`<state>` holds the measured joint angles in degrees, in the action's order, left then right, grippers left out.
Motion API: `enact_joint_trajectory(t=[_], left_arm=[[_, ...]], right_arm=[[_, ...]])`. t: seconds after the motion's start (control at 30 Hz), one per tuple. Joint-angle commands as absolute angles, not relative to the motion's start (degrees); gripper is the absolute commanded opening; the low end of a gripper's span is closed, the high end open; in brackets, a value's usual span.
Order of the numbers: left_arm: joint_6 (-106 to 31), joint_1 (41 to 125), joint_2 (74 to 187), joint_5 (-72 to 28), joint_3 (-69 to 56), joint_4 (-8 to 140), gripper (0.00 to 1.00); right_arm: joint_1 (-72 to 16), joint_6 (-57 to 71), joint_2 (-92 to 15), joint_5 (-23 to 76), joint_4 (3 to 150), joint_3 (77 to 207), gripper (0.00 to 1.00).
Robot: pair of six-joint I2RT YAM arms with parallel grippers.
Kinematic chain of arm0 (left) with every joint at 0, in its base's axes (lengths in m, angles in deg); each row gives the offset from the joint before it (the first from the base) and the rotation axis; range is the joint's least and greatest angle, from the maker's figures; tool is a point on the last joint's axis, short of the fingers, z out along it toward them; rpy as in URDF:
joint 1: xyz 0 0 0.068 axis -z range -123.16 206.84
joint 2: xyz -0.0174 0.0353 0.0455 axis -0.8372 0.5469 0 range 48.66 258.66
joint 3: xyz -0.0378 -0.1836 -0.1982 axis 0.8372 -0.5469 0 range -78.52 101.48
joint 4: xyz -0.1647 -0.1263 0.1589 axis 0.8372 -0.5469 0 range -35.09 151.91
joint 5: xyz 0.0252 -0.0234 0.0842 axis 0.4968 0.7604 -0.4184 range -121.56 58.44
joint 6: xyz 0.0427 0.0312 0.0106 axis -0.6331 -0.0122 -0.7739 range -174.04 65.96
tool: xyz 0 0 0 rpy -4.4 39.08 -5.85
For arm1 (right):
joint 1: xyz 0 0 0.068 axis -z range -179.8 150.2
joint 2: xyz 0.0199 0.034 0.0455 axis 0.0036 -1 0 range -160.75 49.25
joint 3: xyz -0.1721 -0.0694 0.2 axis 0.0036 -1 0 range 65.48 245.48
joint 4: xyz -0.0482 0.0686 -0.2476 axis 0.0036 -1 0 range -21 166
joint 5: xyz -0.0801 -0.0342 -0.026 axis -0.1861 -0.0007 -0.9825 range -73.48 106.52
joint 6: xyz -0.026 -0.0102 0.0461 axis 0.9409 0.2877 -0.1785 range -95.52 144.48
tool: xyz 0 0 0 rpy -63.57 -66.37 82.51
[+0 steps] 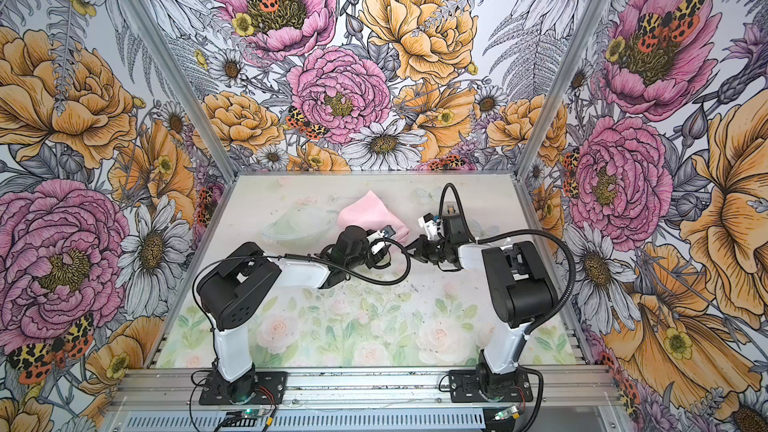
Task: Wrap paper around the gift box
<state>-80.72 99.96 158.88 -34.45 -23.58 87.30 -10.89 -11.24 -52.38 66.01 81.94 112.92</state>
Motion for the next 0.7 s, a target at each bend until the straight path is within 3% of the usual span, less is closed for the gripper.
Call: enact_joint_trajectory(t=[0.0, 0.67], left_arm=[[-78.29, 100.01, 163.32, -31.12, -25.78, 76.94, 0.48], [-78.34, 100.08, 163.12, -31.07, -25.78, 76.94, 0.47]], right_arm=[[-12.13, -12.22, -52.50, 65.48, 84.44, 114.46, 0.03], [-13.24, -12.43, -58.06, 64.67, 85.41, 120.18, 0.00]])
